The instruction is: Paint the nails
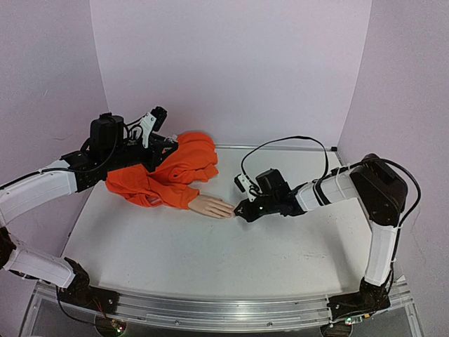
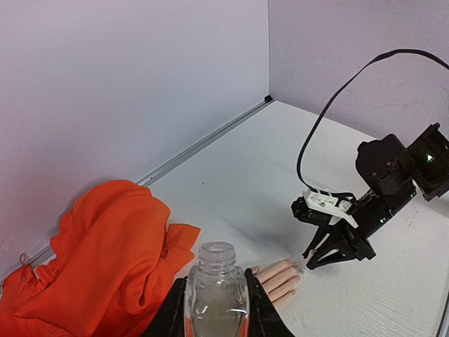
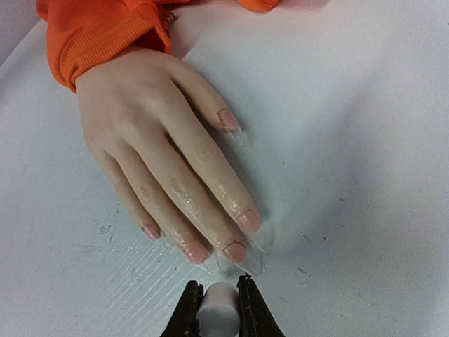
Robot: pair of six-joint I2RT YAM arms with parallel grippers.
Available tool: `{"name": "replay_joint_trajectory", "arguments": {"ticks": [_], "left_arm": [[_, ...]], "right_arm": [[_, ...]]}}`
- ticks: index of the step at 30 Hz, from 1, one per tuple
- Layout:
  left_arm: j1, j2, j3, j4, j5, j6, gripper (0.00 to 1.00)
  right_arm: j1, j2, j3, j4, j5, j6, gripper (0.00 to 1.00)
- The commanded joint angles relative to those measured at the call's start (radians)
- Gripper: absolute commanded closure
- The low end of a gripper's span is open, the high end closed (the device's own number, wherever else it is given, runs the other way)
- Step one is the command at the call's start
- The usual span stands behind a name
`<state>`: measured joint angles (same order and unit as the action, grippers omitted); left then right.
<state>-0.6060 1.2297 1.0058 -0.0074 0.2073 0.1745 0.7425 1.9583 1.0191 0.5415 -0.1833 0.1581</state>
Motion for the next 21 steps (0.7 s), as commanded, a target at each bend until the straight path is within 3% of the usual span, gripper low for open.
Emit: {"name": "replay_joint_trajectory", "arguments": {"ticks": [1,21], "left_arm": [[0.002,-0.023,0.016,0.061,0.015,-0.011,1.00],[0.002,-0.024,0.014,0.062,0.014,-0.010,1.00]], "right_arm": [[0.006,-0.066,0.007,0.079,-0.066,0.009,1.00],[0.006,0.014,0.074,0.048,-0.074,0.015,1.00]]}}
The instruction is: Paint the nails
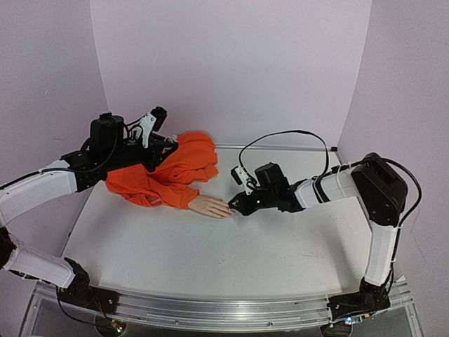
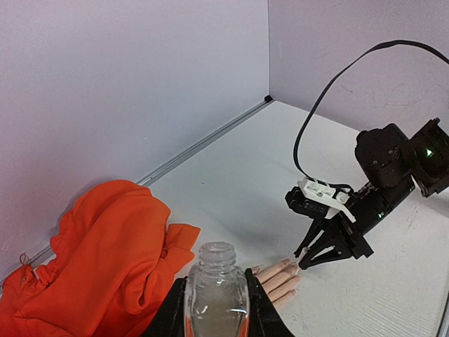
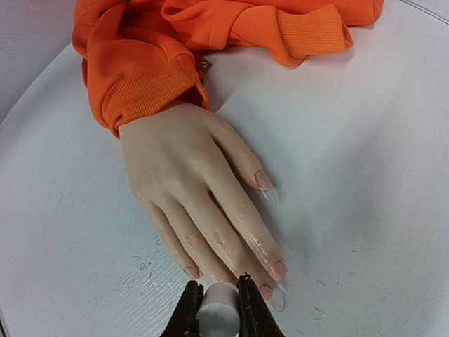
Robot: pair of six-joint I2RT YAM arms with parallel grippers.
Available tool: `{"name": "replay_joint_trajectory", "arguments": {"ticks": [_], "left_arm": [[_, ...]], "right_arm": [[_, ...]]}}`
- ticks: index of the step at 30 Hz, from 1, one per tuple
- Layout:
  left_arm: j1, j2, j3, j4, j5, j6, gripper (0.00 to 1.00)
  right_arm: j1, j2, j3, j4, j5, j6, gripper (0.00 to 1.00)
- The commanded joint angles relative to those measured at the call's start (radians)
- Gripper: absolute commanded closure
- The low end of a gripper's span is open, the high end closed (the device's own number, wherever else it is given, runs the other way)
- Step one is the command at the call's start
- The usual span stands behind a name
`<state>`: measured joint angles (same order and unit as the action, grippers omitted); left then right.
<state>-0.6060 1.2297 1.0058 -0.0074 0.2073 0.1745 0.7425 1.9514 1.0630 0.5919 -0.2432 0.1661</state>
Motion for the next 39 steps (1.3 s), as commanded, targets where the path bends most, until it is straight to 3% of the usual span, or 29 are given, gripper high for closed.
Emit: {"name": "replay_joint_trajectory", "arguments": {"ticks": [1,39], "left_arm": [[0.002,-0.025,0.014,0.062,0.014,-0.010,1.00],[0.001,-0.027,0.013,0.062,0.014,-0.010,1.00]], "right_arm": [[0.007,0.021,0.028,-0.003,-0.013,0.008,1.00],[0.014,0.050,0.040,-0.015,0.001,0.004,1.00]]}}
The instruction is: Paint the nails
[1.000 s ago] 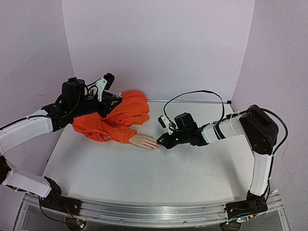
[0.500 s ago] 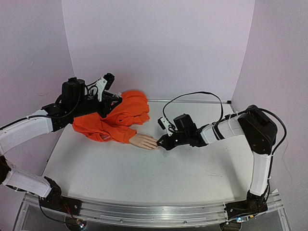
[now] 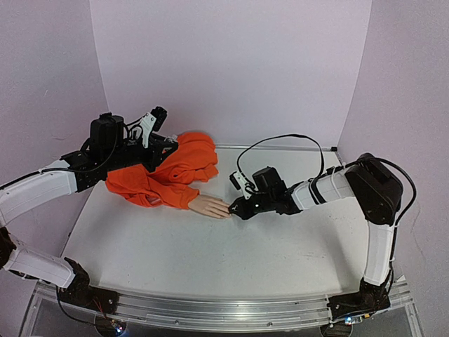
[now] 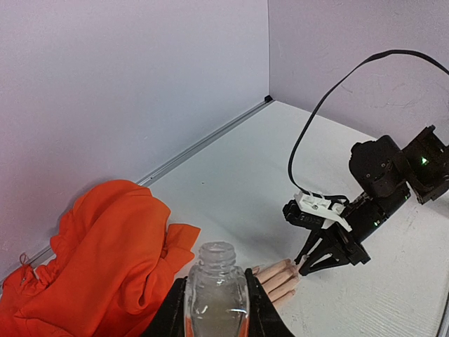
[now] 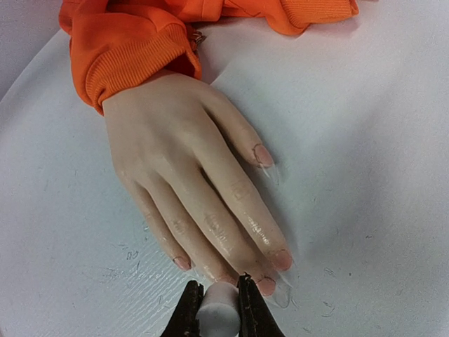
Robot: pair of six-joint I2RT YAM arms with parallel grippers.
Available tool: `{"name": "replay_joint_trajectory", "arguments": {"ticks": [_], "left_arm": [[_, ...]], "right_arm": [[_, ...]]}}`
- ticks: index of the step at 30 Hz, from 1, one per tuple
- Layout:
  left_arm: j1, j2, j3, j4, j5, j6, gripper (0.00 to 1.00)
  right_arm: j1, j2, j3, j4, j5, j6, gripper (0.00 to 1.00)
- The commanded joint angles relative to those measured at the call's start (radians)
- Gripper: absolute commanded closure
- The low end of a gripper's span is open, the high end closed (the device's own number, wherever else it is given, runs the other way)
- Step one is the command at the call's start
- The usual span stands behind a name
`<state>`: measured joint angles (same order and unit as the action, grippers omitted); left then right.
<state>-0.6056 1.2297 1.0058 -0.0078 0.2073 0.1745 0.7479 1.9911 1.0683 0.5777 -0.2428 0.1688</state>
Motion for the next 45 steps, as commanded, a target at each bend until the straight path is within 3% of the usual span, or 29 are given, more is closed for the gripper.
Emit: {"name": "replay_joint_trajectory", "arguments": {"ticks": [1,45], "left_arm": [[0.001,-0.027,0.013,0.062,0.014,-0.010,1.00],[0.001,-0.024,0.014,0.063,0.015,-0.010,1.00]], "right_arm": [[0.008,0.011,0.034,-0.002,0.002,0.001,1.00],[0.008,-0.035,-0.001,-0.055,0.100,-0.005,1.00]]}}
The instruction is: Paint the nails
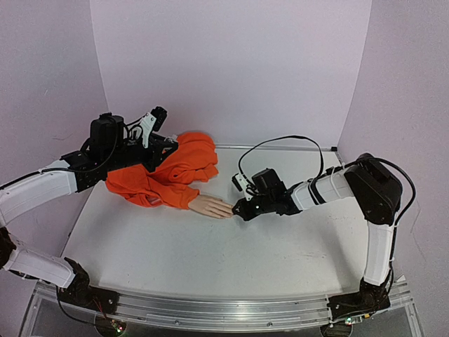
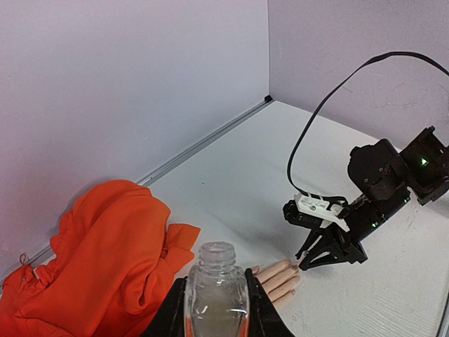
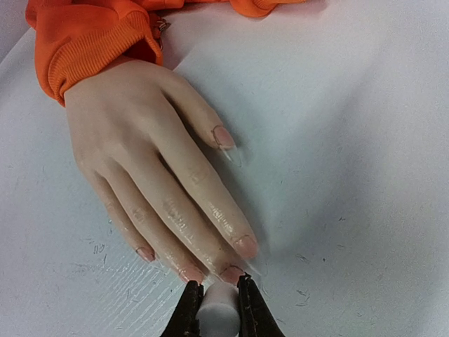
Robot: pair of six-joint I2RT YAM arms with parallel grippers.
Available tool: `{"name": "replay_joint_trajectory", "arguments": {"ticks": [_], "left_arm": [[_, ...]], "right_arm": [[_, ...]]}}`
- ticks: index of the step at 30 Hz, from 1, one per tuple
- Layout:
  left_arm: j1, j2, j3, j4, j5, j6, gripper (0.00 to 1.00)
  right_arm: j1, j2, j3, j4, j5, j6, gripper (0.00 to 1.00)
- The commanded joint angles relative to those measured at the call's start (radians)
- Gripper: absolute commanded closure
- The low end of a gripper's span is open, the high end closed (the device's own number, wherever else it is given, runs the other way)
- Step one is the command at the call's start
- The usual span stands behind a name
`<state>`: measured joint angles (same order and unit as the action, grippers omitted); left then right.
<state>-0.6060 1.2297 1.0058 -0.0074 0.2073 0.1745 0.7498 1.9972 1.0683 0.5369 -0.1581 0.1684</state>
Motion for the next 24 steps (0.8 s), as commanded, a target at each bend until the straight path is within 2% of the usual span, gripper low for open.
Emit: {"name": "replay_joint_trajectory", "arguments": {"ticks": [1,8,16,19,22,24], "left_arm": [[0.002,-0.024,0.015,0.062,0.015,-0.010,1.00],[0.002,-0.045,0.012,0.061,0.017,-0.010,1.00],[0.002,-0.097,0.016,0.062,0.036,-0.013,1.00],[0.002,-0.097,0.030,0.061,0.094,-0.031,1.00],[0.001,-0.074,0.073,0.049,0.202,-0.070,1.00],[0.002,-0.048,0.131,-0.014,0.294,-0.105,1.00]], "right_arm": [[0.006,-0.045,-0.001,-0.014,0.014,-0.004,1.00],[0.006,-0.092,-0.004,-0.025,0.014,0.011,1.00],[0.006,-0.310,-0.021,-0.040,0.015,0.101,1.00],[0.008,-0.391,-0.055,-0.038,0.049,0.144,1.00],[0.008,-0.465,-0.088,-0.033,0.070,0.179,1.00],[0.008,-0.516,-0.108,-0.009,0.045,0.200,1.00]]}}
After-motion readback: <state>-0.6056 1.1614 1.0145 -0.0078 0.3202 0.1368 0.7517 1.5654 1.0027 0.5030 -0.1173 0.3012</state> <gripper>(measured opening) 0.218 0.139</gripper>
